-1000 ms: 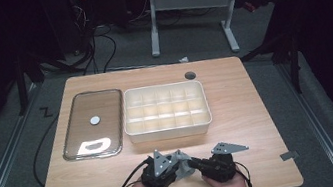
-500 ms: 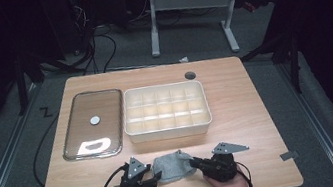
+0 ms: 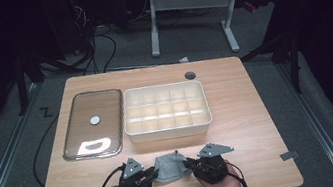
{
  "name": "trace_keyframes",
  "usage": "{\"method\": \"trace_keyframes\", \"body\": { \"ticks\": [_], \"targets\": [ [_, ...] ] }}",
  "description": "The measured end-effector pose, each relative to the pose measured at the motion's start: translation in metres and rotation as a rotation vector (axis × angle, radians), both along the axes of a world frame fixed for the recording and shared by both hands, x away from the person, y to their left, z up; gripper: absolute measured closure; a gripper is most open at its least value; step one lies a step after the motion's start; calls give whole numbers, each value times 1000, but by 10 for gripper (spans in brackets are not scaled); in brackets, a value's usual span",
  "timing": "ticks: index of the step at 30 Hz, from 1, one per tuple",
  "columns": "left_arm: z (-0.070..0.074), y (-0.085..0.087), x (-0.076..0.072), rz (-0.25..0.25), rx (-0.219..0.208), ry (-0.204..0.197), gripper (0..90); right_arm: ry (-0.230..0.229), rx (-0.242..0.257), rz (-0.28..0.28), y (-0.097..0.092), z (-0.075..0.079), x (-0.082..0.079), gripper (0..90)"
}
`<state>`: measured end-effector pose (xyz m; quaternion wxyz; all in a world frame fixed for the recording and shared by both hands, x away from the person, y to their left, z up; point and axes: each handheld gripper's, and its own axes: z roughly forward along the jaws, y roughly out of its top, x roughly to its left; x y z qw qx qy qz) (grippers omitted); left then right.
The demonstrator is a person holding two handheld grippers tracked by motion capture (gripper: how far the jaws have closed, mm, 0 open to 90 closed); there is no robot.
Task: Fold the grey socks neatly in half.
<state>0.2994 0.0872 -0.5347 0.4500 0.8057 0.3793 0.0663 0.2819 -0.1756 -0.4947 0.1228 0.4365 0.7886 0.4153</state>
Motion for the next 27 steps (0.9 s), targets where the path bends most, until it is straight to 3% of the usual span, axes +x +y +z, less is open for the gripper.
{"method": "trace_keyframes", "body": {
  "ticks": [7, 12, 16, 23, 25, 27],
  "targets": [
    [0, 0, 0, -5, -4, 3, 778, 1, -49, 29, 19, 9, 3, 849],
    [0, 0, 0, -16, -7, -1, 782, -5, -100, 86, 44, 15, 6, 844],
    [0, 0, 0, -18, -8, -1, 782, -2, -111, 102, 53, 13, 8, 843],
    [0, 0, 0, -25, -9, 5, 788, -45, -100, 95, 60, 16, 10, 850],
    [0, 0, 0, -25, -10, 4, 786, -39, -101, 80, 59, 13, 12, 849],
    [0, 0, 0, -19, -8, 3, 786, 4, -114, 87, 60, -2, 14, 842]
  ]
}}
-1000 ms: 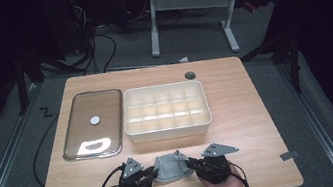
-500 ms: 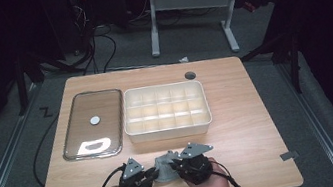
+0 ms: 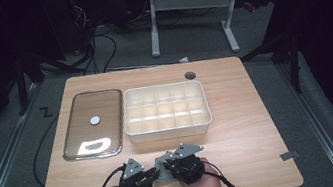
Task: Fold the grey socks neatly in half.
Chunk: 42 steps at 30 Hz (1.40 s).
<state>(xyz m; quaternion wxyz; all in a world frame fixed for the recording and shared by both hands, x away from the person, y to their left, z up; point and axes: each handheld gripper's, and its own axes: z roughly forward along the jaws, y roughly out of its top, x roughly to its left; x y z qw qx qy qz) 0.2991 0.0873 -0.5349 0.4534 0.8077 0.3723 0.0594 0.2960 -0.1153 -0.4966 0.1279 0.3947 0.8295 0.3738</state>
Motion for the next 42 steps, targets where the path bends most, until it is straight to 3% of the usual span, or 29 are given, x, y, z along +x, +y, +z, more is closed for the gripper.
{"method": "trace_keyframes", "body": {
  "ticks": [5, 8, 11, 12, 17, 19, 21, 22, 23, 24, 29, 32, 36, 39, 41, 42],
  "targets": [
    [0, 0, 0, 2, 1, -6, 769, 22, 12, 16, 3, -7, -2, 751],
    [0, 0, -1, 7, -1, -8, 729, -55, 52, 10, -6, 13, -13, 703],
    [0, 1, -1, 10, -2, -9, 696, -84, 48, -2, -11, 19, -18, 703],
    [0, 1, -1, 16, -6, -14, 680, -85, 29, -12, -15, 18, -19, 700],
    [0, 2, -1, 22, -11, -17, 637, -52, 28, -1, -16, 5, -22, 654],
    [0, 2, -1, 25, -13, -15, 632, -43, 1, 0, -13, -3, -22, 647],
    [0, 2, 0, 25, -16, -9, 651, -47, -45, -11, -11, -12, -19, 709],
    [0, 2, 0, 19, -17, 0, 651, -47, -45, -11, -11, -12, -19, 709],
    [0, 2, 1, 8, -9, 12, 747, -49, -62, -3, -10, -15, -18, 839],
    [-1, 1, 1, 11, -5, 14, 765, -48, -66, -1, -9, -15, -18, 861],
    [0, 1, 1, 16, -1, 14, 802, -83, -50, -6, -5, -6, -20, 870],
    [0, 1, 1, 14, 1, 11, 808, -143, -55, -9, 0, 6, -20, 870],
    [0, 0, 0, 12, 0, 6, 808, -103, -60, 15, 10, 1, -16, 870],
    [0, 0, 0, 8, -1, 8, 810, -102, -57, 26, 14, 0, -16, 870],
    [0, 0, 1, 4, 2, 18, 809, -95, -69, 44, 17, -2, -16, 869],
    [-1, 0, 2, 2, 5, 26, 806, -70, -88, 54, 19, -10, -15, 869]
  ]
}}
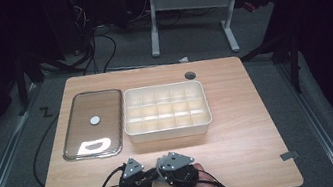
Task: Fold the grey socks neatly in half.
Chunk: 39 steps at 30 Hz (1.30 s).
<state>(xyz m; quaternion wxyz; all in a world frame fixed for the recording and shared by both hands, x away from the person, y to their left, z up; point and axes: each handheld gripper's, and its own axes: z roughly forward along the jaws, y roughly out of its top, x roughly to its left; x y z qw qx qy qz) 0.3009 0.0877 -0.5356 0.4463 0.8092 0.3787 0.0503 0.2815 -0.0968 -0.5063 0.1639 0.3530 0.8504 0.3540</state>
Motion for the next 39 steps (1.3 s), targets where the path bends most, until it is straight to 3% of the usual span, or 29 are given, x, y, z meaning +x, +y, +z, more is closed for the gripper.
{"method": "trace_keyframes", "body": {
  "ticks": [4, 5, 6, 7, 9, 11, 12, 18, 23, 27, 30, 31, 33, 34, 39],
  "targets": [
    [2, 4, 0, -17, -5, 14, 771, 23, 9, 1, -2, -7, 2, 869],
    [7, 11, -2, -34, -31, -1, 721, 25, 19, 1, -4, -9, 2, 869],
    [11, 16, -4, -29, -28, -21, 717, 26, 20, 4, -4, -9, 2, 869],
    [11, 16, -4, -29, -28, -21, 753, 26, 20, 4, -4, -9, 2, 869],
    [11, 22, -3, -4, 14, -36, 806, 28, 32, 3, -6, -12, 2, 868],
    [4, 15, -1, -13, 78, -24, 877, 25, 37, 6, -6, -12, 2, 867],
    [2, 12, -2, -27, 88, -25, 880, 25, 34, 7, -6, -12, 2, 866],
    [1, -3, -6, -52, 97, -52, 899, 26, 36, 8, -4, -11, 8, 866],
    [1, -7, -6, -63, 93, -55, 898, -3, 33, 13, -2, -2, 7, 867],
    [1, -8, -8, -73, 97, -64, 899, 21, 35, 20, -9, -13, 1, 869],
    [2, -6, -7, -64, 105, -67, 874, 24, 68, 16, -12, -17, 0, 870],
    [2, -6, -7, -64, 105, -67, 835, 24, 68, 16, -12, -17, 0, 870],
    [6, 0, -4, -19, 94, -91, 797, 21, 70, 13, -11, -18, 0, 870],
    [12, 8, 0, 18, 52, -104, 791, 16, 68, 9, -10, -19, -1, 870],
    [24, 10, -2, 23, 14, -151, 863, 16, 69, 21, -6, -19, -3, 869]
  ]
}}
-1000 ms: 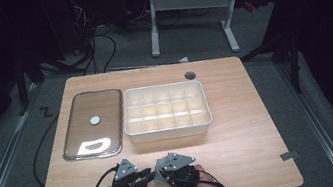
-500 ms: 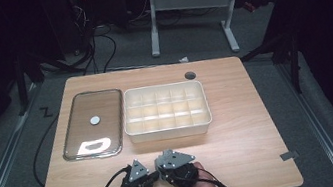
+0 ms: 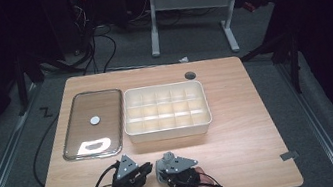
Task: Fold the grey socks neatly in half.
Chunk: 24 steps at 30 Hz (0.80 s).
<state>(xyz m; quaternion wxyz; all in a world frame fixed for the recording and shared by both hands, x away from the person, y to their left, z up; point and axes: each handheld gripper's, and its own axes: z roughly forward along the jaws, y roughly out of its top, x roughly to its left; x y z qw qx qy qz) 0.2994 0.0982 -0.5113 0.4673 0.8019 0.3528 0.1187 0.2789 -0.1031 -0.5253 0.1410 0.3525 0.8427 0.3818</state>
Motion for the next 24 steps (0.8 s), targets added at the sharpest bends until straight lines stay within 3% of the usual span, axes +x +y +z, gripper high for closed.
{"method": "trace_keyframes", "body": {
  "ticks": [2, 5, 8, 9, 11, 15, 18, 19, 20, 21, 24],
  "targets": [
    [5, -5, -4, -18, -14, -22, 873, -7, 2, 6, 4, -1, -2, 868],
    [5, -9, -6, -43, -13, -21, 875, -15, 1, 11, 8, -1, -4, 867],
    [0, -13, -6, -49, 7, -10, 881, -26, -6, 19, 12, -2, -6, 866],
    [-6, -14, -2, -34, 45, 4, 891, -31, -11, 22, 14, -2, -7, 863],
    [-12, -12, 1, -28, 60, 24, 898, -32, -10, 23, 14, -2, -7, 850],
    [-16, -12, 3, -33, 73, 21, 900, -19, 5, 30, 13, -1, -7, 792],
    [-18, -11, 2, -34, 69, 18, 900, -25, 49, 31, 8, 8, -9, 759],
    [-18, -11, 2, -34, 69, 14, 899, -54, 90, 19, 0, 19, -10, 775],
    [-18, -11, 2, -34, 69, 14, 900, -54, 90, 19, 0, 19, -10, 775],
    [-18, -11, 2, -35, 68, 15, 899, -76, 101, -3, -9, 28, -9, 791],
    [-18, -11, 2, -36, 69, 12, 899, -69, 92, -22, -15, 29, -6, 803]
  ]
}}
